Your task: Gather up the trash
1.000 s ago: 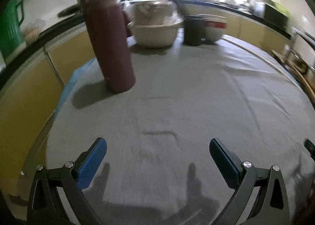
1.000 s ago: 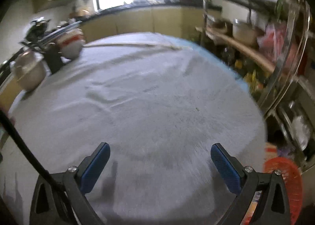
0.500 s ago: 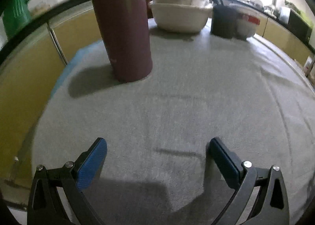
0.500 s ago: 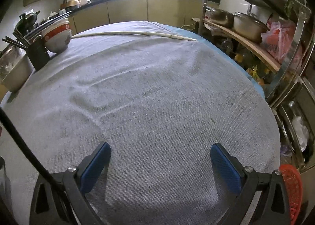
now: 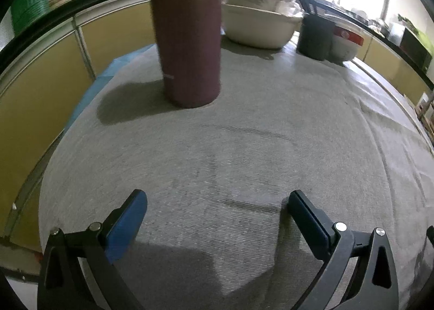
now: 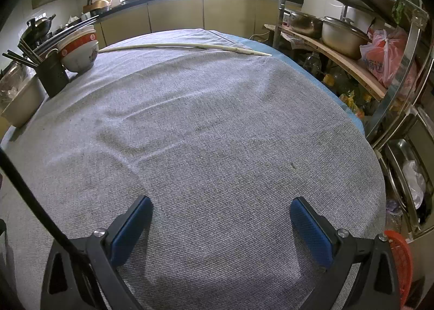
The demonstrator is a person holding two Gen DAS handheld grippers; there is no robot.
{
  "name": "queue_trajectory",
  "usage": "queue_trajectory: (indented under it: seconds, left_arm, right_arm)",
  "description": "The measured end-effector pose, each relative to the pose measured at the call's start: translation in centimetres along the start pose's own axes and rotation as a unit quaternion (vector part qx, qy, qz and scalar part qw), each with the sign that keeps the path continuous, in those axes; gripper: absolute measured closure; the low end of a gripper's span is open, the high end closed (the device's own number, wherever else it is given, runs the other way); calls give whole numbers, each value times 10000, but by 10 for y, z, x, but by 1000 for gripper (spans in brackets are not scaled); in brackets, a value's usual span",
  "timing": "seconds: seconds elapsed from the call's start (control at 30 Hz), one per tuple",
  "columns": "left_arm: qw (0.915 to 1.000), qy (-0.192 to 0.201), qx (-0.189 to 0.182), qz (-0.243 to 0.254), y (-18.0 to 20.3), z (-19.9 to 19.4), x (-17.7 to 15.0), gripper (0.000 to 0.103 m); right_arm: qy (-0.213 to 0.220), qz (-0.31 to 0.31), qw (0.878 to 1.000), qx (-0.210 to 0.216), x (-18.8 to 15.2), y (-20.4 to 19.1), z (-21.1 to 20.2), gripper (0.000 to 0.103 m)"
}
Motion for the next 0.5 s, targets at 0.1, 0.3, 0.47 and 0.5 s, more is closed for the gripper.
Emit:
queue_trajectory:
  seconds: [0.1, 0.3, 0.47, 0.5]
  left_arm:
    - [10000, -19, 84, 7, 3, 2, 1, 0]
    - [9999, -26, 142, 18, 7, 5, 3, 0]
    - [9998, -65, 180, 55, 6, 6, 1, 0]
    - [9997, -95, 187, 81, 6, 6, 2, 0]
  right_arm:
    - [0, 0, 10000, 1, 0, 0, 0, 0]
    - [-1, -4, 10000, 5, -1, 0, 0, 0]
    - [-2, -6, 10000, 10, 0, 0, 0, 0]
    - [-2, -5, 10000, 9, -1, 0, 0, 0]
Point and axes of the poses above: each gripper's, at about its wrist camera, not at the fingertips, and z roughly the way its jaws point, y to its right, x to its top, the point moved 3 cm from there along z, roughly the way its jaws point, and after that the axes turned 13 degrees about -y, right-handed, at the moved point
